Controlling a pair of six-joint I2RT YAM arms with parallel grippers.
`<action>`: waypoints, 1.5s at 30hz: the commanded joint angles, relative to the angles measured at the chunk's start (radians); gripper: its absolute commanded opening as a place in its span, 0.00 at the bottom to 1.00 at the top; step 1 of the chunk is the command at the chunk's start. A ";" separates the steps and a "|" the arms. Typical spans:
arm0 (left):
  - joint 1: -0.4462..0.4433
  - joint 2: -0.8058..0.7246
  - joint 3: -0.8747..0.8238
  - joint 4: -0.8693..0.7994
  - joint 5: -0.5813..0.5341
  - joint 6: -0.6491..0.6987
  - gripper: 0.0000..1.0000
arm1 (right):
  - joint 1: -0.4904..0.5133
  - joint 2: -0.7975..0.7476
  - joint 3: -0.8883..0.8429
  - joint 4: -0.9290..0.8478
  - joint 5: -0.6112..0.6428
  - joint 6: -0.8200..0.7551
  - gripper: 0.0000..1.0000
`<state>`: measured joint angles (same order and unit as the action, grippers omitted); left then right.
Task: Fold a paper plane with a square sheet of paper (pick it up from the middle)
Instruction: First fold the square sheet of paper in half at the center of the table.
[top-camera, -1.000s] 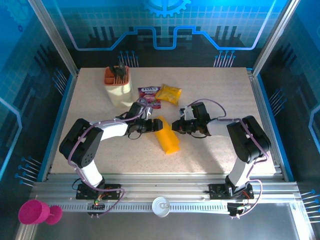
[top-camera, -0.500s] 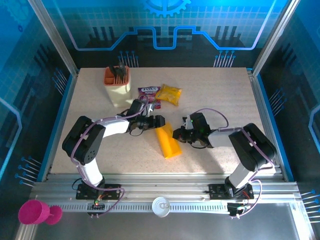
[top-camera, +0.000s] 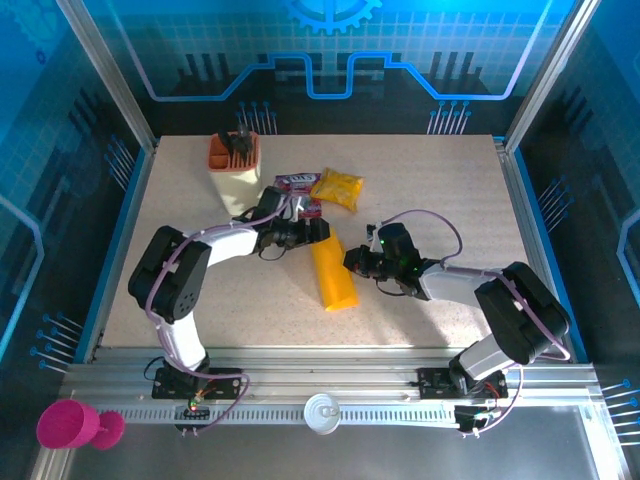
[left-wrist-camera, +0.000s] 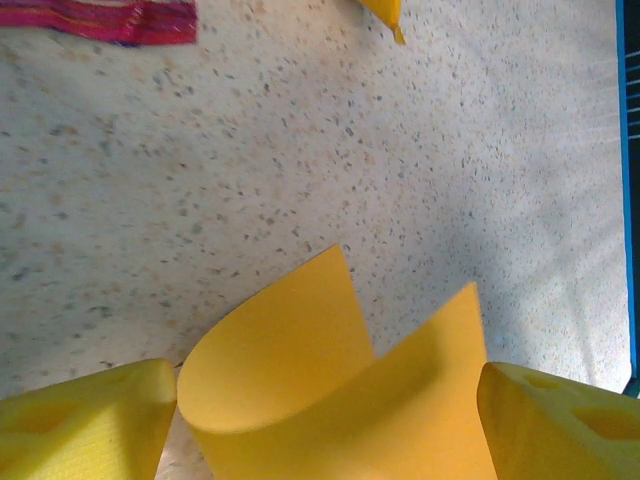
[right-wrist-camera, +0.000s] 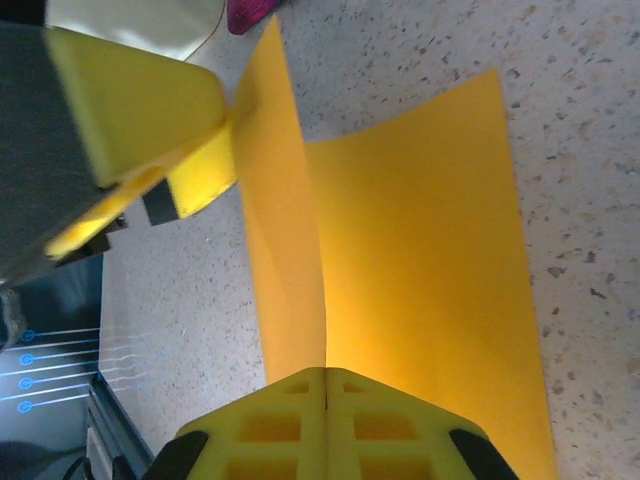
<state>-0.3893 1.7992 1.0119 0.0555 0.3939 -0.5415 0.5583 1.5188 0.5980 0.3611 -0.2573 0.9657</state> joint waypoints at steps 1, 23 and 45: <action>0.010 -0.092 -0.029 -0.031 0.000 0.003 0.81 | 0.020 0.012 0.010 -0.010 0.059 0.006 0.00; -0.145 -0.178 -0.113 -0.256 -0.186 0.081 0.82 | 0.037 0.104 0.002 0.069 0.069 0.025 0.00; -0.174 -0.095 -0.069 -0.273 -0.256 0.108 0.82 | 0.035 0.127 -0.007 0.091 0.063 0.035 0.00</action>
<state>-0.5541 1.6852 0.9085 -0.1993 0.1497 -0.4641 0.5835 1.6276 0.5983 0.4255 -0.2050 0.9894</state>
